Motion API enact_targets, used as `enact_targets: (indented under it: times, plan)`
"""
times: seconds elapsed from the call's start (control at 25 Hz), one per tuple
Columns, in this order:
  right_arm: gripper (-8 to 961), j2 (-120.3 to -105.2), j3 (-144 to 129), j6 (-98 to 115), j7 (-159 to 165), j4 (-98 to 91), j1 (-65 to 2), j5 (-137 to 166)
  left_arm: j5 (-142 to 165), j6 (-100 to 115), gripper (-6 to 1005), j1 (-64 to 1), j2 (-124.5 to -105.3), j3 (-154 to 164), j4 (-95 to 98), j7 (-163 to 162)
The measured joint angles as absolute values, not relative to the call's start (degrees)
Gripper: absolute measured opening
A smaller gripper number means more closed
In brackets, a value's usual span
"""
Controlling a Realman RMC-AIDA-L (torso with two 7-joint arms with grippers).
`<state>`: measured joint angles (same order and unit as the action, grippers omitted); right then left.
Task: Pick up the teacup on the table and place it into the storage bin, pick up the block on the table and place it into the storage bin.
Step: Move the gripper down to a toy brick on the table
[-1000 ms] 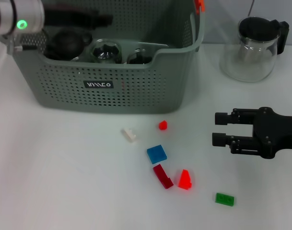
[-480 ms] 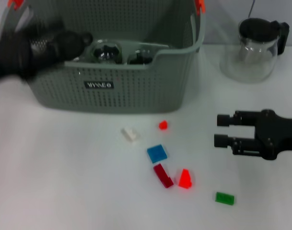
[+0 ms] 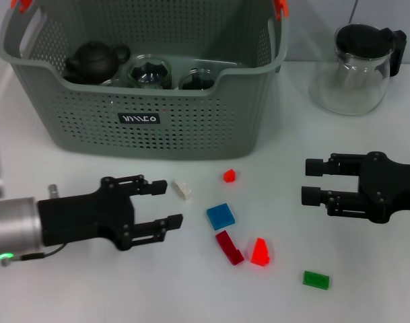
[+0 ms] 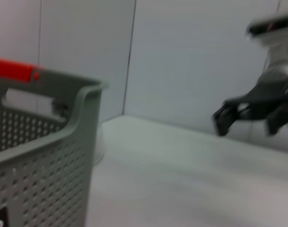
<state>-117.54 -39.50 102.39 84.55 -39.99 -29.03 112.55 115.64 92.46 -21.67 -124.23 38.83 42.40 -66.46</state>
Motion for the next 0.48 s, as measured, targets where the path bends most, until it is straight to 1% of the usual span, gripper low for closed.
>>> enact_targets:
  times: [0.16,0.48]
  plan:
    - [656,-117.51,-39.5,102.4,84.4,-40.0,-29.1,112.5,115.4,81.9,668,-25.6,-124.33,39.4,36.0,-63.6]
    - [656,-117.68,-39.1,102.3,84.1,-40.0,-28.9,112.5,114.2,69.0,672,-29.4,-124.58,39.8,27.3,-55.5]
